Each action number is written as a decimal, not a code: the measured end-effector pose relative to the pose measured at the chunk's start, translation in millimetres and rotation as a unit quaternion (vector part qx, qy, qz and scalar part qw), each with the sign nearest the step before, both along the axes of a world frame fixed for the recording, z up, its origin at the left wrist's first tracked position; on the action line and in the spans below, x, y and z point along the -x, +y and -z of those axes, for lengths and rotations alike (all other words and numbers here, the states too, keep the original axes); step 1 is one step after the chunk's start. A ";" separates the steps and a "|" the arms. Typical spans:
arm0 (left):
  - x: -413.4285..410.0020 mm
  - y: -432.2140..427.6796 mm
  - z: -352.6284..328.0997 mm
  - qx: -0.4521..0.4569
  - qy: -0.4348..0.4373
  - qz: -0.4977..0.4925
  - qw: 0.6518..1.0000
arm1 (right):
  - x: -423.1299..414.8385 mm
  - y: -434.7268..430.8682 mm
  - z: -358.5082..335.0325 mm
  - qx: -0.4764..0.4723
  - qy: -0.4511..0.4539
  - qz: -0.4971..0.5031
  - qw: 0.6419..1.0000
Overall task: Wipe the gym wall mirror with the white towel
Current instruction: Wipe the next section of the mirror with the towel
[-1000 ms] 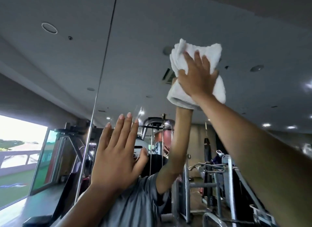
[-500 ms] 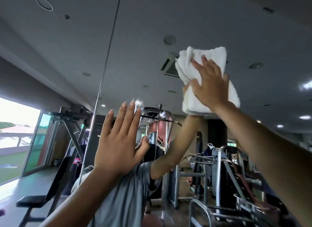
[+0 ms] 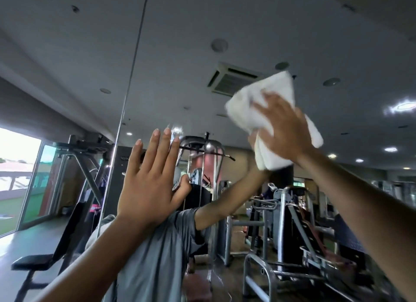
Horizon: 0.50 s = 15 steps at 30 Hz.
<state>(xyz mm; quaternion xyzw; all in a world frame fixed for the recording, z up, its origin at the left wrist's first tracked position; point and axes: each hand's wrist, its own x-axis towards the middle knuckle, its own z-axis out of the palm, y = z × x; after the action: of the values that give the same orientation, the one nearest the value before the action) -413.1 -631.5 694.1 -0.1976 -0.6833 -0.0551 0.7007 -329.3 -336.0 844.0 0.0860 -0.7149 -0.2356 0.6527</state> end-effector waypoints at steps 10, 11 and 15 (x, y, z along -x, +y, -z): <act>-2.4 -3.7 35.1 -0.004 0.011 0.009 1.000 | 10.1 -38.7 88.7 -0.221 -0.071 -0.019 0.972; -2.5 -3.4 34.6 -0.004 0.005 0.007 1.000 | 4.4 -20.1 89.8 -0.270 -0.086 -0.016 0.959; -3.5 -0.2 35.3 0.005 -0.009 0.000 1.000 | -3.5 23.1 55.2 -0.059 -0.046 -0.001 0.997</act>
<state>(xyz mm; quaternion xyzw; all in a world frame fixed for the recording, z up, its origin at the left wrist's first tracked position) -409.6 -631.7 658.8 -0.2007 -0.6897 -0.0535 0.6937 -325.8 -312.9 788.8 0.1357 -0.7287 -0.2724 0.6135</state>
